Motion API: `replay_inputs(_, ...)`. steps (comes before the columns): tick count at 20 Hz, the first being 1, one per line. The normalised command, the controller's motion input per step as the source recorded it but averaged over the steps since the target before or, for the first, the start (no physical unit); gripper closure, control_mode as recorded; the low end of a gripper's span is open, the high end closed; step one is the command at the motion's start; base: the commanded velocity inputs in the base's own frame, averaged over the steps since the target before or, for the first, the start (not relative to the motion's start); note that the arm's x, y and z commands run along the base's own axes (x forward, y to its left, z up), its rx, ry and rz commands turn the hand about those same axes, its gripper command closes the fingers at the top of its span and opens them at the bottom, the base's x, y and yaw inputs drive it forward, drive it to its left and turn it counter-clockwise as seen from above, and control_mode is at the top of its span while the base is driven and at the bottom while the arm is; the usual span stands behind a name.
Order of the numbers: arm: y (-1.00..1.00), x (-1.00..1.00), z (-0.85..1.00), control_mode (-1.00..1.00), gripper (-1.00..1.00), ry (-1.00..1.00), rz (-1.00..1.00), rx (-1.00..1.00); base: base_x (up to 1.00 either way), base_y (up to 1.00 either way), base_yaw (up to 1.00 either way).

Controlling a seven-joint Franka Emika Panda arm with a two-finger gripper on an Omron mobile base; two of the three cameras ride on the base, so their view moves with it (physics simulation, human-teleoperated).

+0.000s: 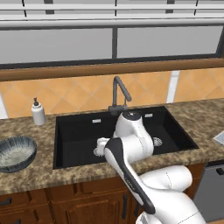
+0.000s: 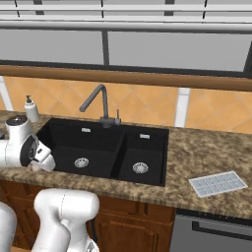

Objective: Pick the garlic from the sink and place it in the bowl. Then pick the bowl and place it in the microwave. Then close the microwave door and press the start button.

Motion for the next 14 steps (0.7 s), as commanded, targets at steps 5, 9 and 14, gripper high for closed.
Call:
replay_inputs(5,1.00,-0.04,0.45,-1.00,1.00,0.04,0.07,-0.06,0.00,0.00,0.00)
replay_inputs(9,0.57,-0.25,-0.07,-1.00,1.00,-0.02,0.16,-0.03,0.00,0.00,0.00)
replay_inputs(14,0.29,0.00,0.26,-1.00,1.00,-0.14,0.15,0.00,0.00,0.00,0.00)
